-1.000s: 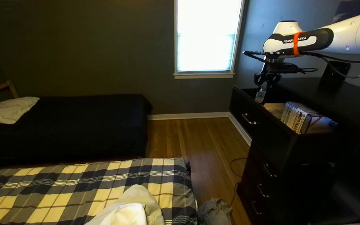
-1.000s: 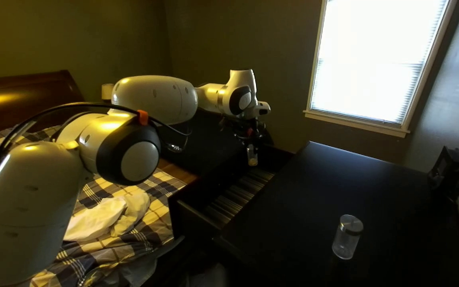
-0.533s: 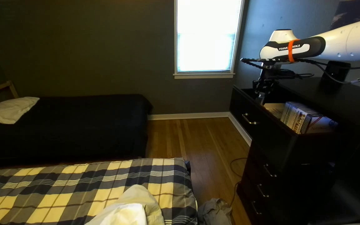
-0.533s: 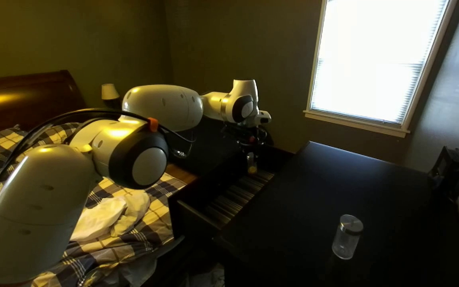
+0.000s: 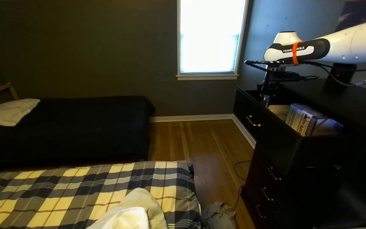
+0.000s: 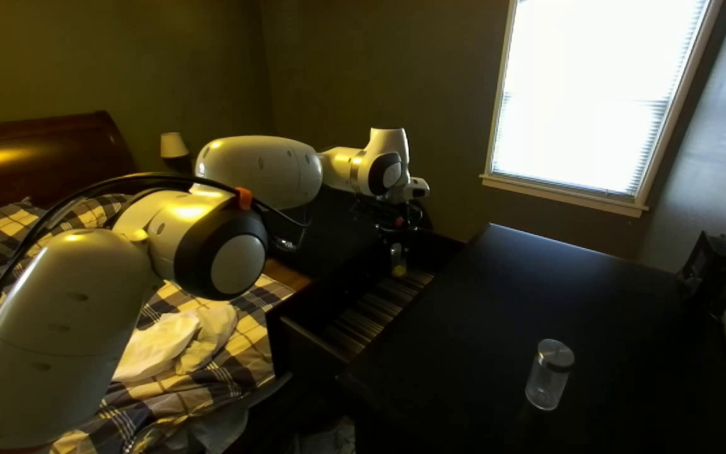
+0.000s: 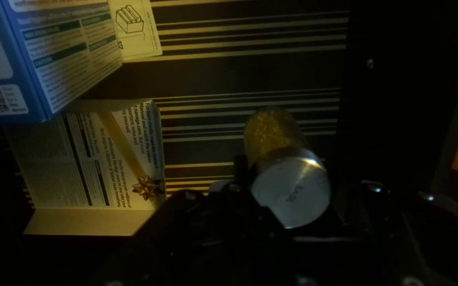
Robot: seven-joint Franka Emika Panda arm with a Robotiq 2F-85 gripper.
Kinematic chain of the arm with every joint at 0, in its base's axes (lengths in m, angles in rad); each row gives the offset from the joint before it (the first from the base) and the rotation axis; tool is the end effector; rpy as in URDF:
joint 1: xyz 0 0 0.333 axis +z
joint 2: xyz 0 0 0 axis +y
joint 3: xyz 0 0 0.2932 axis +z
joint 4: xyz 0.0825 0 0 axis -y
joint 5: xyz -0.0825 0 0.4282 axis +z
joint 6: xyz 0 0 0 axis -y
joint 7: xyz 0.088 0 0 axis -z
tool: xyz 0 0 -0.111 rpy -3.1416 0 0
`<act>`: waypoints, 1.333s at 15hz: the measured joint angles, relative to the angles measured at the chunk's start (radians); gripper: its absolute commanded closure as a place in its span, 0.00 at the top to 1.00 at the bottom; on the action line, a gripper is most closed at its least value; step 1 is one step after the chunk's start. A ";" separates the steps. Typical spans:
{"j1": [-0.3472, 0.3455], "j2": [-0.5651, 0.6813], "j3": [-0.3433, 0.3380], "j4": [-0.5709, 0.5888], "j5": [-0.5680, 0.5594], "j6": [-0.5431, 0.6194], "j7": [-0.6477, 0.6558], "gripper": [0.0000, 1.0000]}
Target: Move one bottle to the open drawer
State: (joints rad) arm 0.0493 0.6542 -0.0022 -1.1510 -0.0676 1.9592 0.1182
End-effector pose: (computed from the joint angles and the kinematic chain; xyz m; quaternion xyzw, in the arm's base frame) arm 0.7829 0.0327 0.4002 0.9962 -0.0248 0.0793 0.0264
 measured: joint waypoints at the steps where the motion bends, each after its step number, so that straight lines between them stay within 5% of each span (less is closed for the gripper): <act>1: 0.000 0.000 -0.001 0.000 -0.001 0.000 0.000 0.25; 15: -0.006 0.160 -0.008 0.133 -0.002 0.000 -0.117 0.25; 17: -0.006 0.179 -0.008 0.154 -0.002 -0.001 -0.123 0.62; 20: -0.009 0.197 -0.008 0.178 -0.002 -0.008 -0.125 0.84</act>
State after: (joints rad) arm 0.0406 0.8515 -0.0104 -0.9729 -0.0696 1.9507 -0.0070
